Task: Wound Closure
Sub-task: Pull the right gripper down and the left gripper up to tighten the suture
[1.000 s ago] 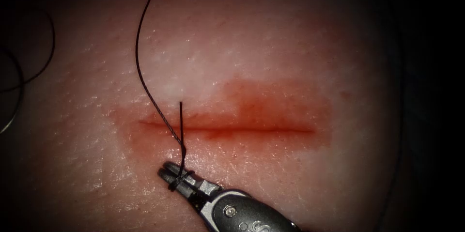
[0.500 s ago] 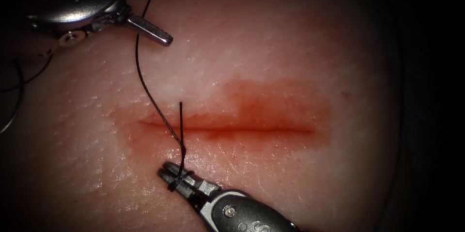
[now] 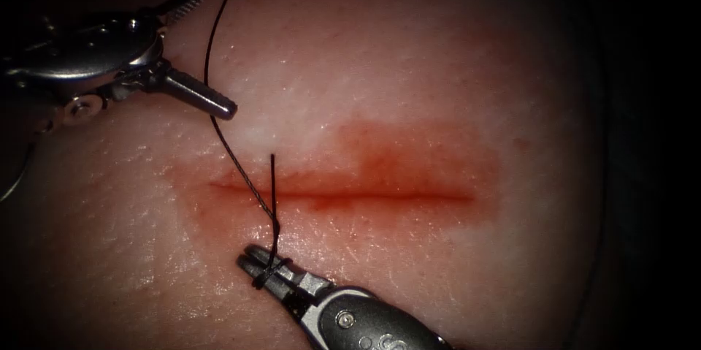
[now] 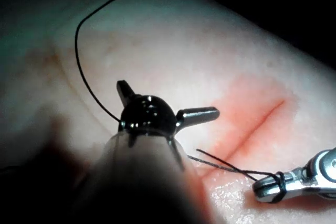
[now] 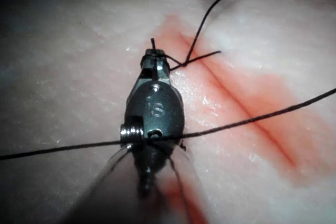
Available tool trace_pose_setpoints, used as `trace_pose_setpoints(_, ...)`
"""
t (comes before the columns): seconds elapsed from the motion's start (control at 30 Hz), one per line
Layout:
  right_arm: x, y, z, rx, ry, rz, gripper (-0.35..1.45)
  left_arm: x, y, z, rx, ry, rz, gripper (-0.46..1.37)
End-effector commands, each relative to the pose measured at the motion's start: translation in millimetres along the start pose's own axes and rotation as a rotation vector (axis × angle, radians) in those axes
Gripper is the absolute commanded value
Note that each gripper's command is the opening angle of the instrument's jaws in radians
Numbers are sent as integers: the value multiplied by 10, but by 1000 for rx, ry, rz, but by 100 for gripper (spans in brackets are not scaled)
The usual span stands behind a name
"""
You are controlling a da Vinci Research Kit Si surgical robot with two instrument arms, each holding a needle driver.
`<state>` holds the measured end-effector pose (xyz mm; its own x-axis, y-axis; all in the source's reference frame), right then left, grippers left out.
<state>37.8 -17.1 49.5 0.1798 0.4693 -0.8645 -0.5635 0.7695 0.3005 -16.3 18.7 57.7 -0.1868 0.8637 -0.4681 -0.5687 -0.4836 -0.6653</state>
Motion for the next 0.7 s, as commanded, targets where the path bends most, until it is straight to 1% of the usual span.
trace_pose_setpoints(0.03,0,0,0,-5,0,0,-35,0,0,2,17,-31,-28,133)
trace_pose_setpoints(0.07,0,-1,0,-5,0,0,-35,-4,-1,4,36,-60,-53,133)
trace_pose_setpoints(0.1,0,-2,0,-5,0,0,-35,-11,-4,8,42,-103,-75,133)
trace_pose_setpoints(0.17,1,-3,1,-4,0,0,-35,-19,-8,15,42,-151,-94,133)
trace_pose_setpoints(0.27,1,-4,0,-4,1,-6,-35,-29,-19,26,37,-163,-125,134)
trace_pose_setpoints(0.33,2,-4,0,-4,1,-6,-35,-33,-26,33,6,-159,-175,132)
trace_pose_setpoints(0.37,2,-4,0,-4,1,-6,-35,-34,-27,34,-3,-160,-181,131)
trace_pose_setpoints(0.4,2,-4,0,-4,1,-12,-35,-36,-30,37,-50,-154,-222,125)
trace_pose_setpoints(0.47,2,-4,0,-4,1,-12,-35,-36,-33,38,-105,-130,-250,126)
trace_pose_setpoints(0.5,2,-4,0,-4,1,-18,-35,-35,-35,36,-170,-84,-286,130)
trace_pose_setpoints(0.63,2,-4,0,-4,1,-18,-35,-30,-37,32,-266,-25,-340,126)
trace_pose_setpoints(0.7,2,-4,0,-4,1,-23,-35,-29,-36,31,-284,-26,-346,124)
